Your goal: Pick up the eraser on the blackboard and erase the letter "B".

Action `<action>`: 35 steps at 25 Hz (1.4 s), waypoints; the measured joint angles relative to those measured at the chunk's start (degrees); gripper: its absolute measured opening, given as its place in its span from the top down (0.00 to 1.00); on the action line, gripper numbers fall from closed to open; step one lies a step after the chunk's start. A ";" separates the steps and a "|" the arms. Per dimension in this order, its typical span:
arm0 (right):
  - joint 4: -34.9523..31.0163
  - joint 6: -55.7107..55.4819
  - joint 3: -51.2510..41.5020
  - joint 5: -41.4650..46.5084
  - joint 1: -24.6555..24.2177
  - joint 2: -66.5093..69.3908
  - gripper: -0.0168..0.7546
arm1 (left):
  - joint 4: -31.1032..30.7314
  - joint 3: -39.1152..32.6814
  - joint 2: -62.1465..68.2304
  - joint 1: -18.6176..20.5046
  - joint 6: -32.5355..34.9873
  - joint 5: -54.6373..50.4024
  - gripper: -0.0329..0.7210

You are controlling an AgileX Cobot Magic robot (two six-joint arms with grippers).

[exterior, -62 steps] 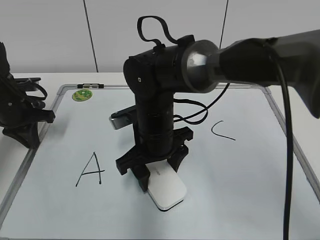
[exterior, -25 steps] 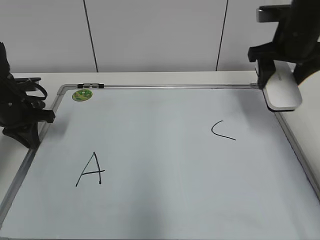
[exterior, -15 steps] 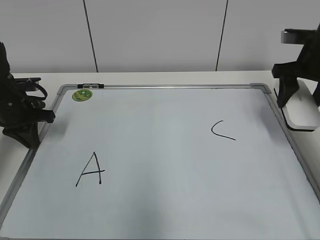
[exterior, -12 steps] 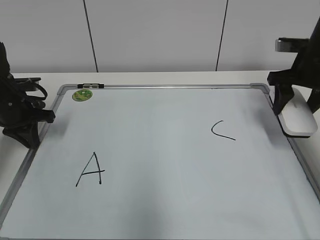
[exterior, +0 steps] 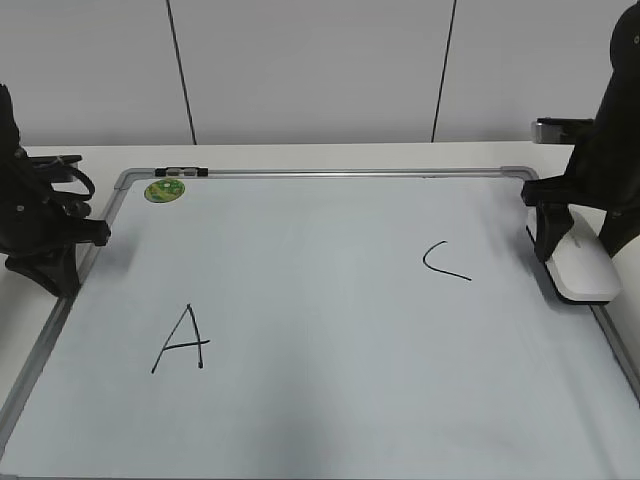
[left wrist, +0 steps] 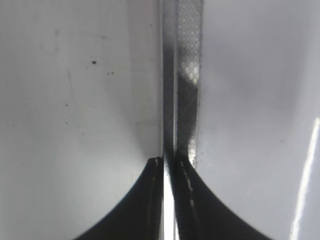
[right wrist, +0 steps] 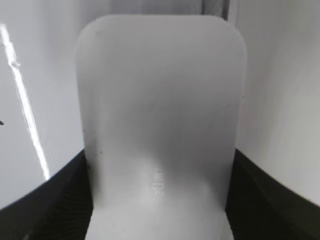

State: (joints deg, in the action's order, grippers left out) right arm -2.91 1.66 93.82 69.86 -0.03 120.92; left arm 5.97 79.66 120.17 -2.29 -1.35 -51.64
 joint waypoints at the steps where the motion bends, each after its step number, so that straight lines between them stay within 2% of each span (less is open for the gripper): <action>1: 0.00 0.00 0.00 0.00 0.00 0.44 0.30 | 0.00 0.00 0.00 0.00 0.00 0.00 0.90; 27: -0.12 0.13 0.10 -0.13 0.00 3.74 0.30 | 0.00 0.00 0.00 0.00 0.00 0.00 0.90; 29: -0.25 0.13 0.10 -0.13 0.00 3.74 0.27 | 0.00 0.00 0.00 0.00 0.00 0.00 0.90; 32: -1.11 0.13 0.10 -0.13 0.00 4.13 0.15 | 0.00 0.00 0.00 0.00 0.00 0.00 0.90; 35: -1.48 0.13 0.10 -0.13 0.00 4.24 0.13 | 0.00 0.00 0.00 0.00 0.00 -0.02 0.90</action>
State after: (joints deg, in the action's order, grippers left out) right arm -4.39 1.80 93.92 69.73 -0.03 125.16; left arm 5.97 79.66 120.17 -2.29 -1.35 -51.66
